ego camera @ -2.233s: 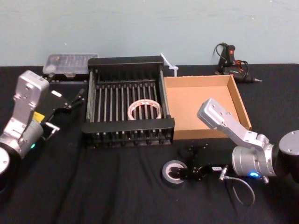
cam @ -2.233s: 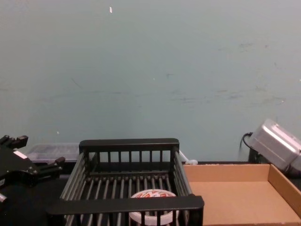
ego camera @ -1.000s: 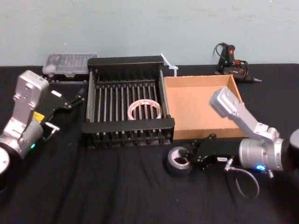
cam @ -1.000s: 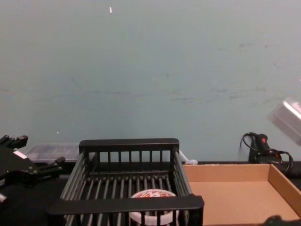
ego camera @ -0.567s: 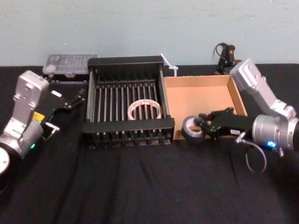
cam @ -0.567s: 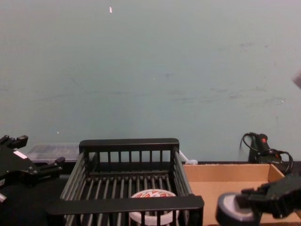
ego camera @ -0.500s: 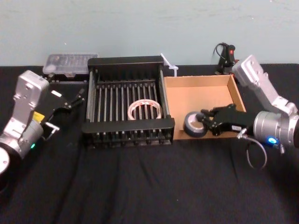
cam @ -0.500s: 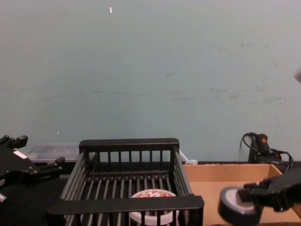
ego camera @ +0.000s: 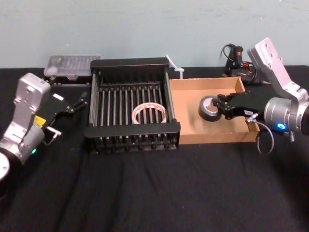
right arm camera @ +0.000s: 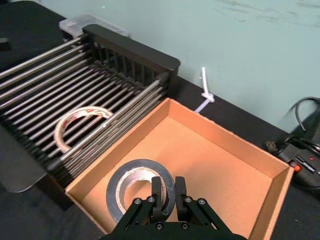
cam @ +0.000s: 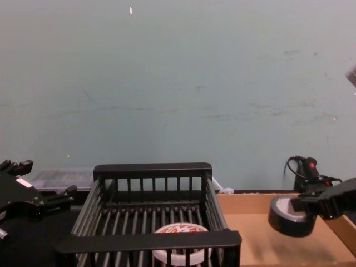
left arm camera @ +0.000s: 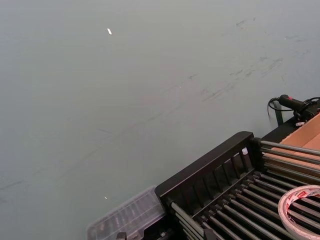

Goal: Pick up the white tape and place it into the black box , Pick up the silver tape and place it into the brown box.

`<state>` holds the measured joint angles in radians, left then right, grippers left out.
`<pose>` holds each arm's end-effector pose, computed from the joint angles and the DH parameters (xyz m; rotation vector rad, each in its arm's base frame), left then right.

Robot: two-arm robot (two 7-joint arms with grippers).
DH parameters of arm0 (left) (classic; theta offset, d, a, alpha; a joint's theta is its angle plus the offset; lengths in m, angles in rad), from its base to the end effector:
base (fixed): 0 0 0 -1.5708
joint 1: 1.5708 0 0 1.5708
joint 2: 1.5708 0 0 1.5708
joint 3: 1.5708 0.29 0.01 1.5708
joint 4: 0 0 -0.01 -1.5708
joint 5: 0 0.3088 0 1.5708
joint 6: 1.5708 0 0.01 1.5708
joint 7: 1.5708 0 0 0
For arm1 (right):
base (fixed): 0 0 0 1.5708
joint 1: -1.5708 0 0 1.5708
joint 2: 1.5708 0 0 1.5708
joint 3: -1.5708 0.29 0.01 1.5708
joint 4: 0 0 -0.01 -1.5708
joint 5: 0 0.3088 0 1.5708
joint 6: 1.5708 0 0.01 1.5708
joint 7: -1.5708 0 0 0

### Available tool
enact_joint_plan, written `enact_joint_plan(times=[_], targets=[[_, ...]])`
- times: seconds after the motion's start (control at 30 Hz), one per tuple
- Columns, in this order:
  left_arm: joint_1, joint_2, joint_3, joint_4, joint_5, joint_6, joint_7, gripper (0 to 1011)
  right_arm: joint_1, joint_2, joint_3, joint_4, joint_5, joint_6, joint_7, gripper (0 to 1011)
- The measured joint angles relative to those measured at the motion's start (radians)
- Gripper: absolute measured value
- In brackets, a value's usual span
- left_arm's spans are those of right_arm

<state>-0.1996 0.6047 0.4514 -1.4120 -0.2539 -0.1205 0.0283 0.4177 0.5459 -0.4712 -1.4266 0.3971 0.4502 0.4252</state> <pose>0.3581 0.0827 -0.3022 0.3045 -0.2851 1.2480 0.4143 -0.0551 -0.2270 -0.4789 0.1477 -0.8756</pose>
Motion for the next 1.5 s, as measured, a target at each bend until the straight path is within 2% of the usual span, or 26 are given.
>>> enact_joint_plan(times=[0.23, 0.73, 0.87, 0.97, 1.0, 1.1, 1.23, 1.4, 1.43, 1.5], targets=[[0.000, 0.000, 0.000, 0.000, 0.000, 0.000, 0.000, 1001, 0.009, -0.022, 0.015, 0.029, -0.015, 0.009, -0.018, 162], [0.000, 0.000, 0.000, 0.000, 0.000, 0.000, 0.000, 1001, 0.009, -0.020, 0.014, 0.027, -0.015, 0.009, -0.018, 164], [0.000, 0.000, 0.000, 0.000, 0.000, 0.000, 0.000, 1001, 0.009, -0.020, 0.013, 0.026, -0.015, 0.009, -0.017, 250], [0.000, 0.000, 0.000, 0.000, 0.000, 0.000, 0.000, 1001, 0.009, -0.020, 0.013, 0.026, -0.015, 0.009, -0.017, 366], [0.000, 0.000, 0.000, 0.000, 0.000, 0.000, 0.000, 1001, 0.009, -0.019, 0.013, 0.026, -0.015, 0.009, -0.017, 366], [0.000, 0.000, 0.000, 0.000, 0.000, 0.000, 0.000, 1001, 0.009, -0.019, 0.013, 0.025, -0.014, 0.009, -0.017, 448], [0.000, 0.000, 0.000, 0.000, 0.000, 0.000, 0.000, 1001, 0.009, -0.019, 0.012, 0.025, -0.014, 0.009, -0.017, 609], [0.000, 0.000, 0.000, 0.000, 0.000, 0.000, 0.000, 1001, 0.009, -0.019, 0.012, 0.025, -0.014, 0.009, -0.016, 738], [0.000, 0.000, 0.000, 0.000, 0.000, 0.000, 0.000, 1001, 0.009, -0.019, 0.012, 0.025, -0.014, 0.009, -0.016, 803], [0.000, 0.000, 0.000, 0.000, 0.000, 0.000, 0.000, 1001, 0.009, -0.019, 0.012, 0.025, -0.013, 0.009, -0.016, 856]])
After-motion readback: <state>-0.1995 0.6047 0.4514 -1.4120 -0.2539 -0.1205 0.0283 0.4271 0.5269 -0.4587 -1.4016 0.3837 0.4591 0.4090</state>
